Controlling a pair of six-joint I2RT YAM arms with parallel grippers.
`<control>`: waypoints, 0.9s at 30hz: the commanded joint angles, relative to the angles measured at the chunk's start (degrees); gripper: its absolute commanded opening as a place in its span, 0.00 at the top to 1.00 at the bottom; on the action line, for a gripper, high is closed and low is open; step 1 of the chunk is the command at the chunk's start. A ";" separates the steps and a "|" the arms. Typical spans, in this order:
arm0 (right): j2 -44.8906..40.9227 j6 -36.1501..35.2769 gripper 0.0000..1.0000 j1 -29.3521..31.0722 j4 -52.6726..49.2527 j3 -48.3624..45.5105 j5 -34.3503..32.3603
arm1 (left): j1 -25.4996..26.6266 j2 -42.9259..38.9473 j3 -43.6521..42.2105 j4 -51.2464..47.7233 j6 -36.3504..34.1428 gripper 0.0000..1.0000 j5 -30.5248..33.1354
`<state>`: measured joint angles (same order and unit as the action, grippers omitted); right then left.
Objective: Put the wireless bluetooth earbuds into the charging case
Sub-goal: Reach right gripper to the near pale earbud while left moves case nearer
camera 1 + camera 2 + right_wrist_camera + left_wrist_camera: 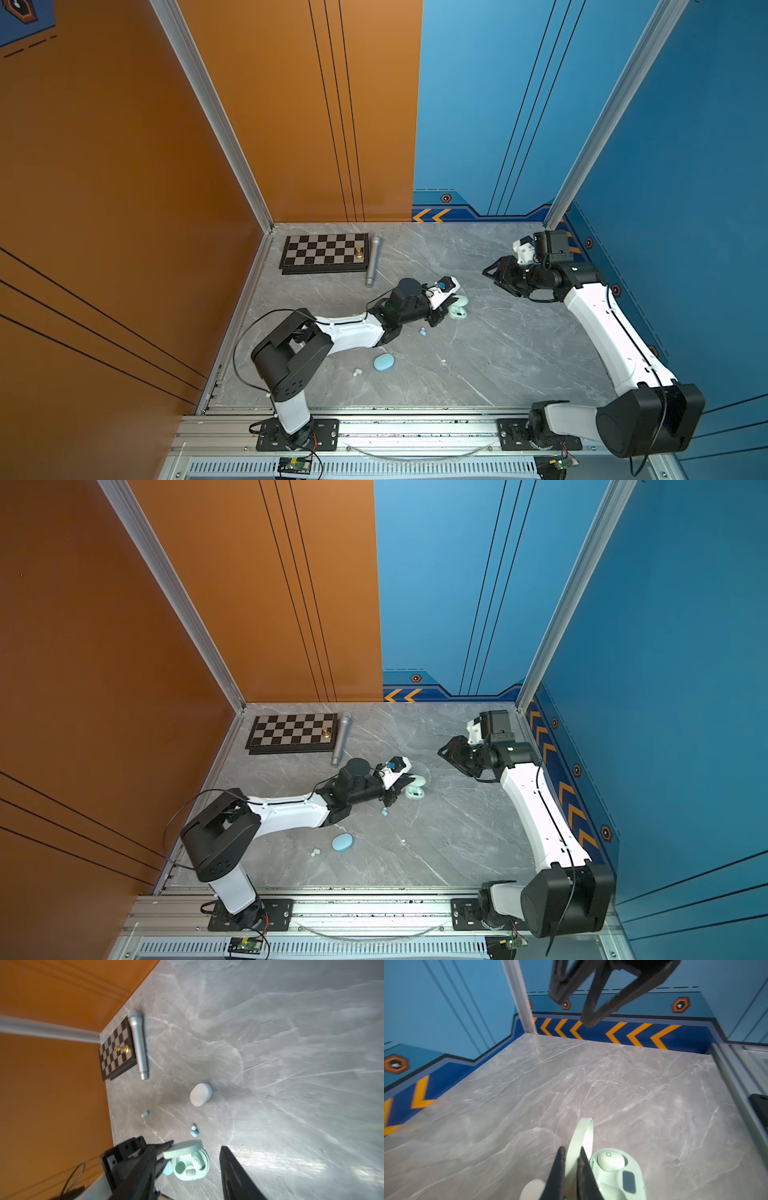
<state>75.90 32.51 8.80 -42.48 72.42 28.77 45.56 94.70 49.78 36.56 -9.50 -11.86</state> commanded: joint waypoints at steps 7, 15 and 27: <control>4.65 -14.43 0.48 18.50 23.30 -4.80 3.67 | -13.00 -35.34 -10.57 -25.26 -8.12 1.00 18.52; 26.19 -41.31 0.48 39.22 12.42 7.72 2.43 | -21.37 -58.69 -11.31 -46.08 -10.36 1.00 24.97; 44.41 -59.27 0.48 51.58 6.10 19.55 -0.27 | -23.26 -70.50 -9.27 -62.41 -5.54 1.00 29.72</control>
<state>117.75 -21.50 59.20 -33.06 89.60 30.55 22.87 24.91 39.38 -20.73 -16.49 16.12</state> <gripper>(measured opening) 0.519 0.101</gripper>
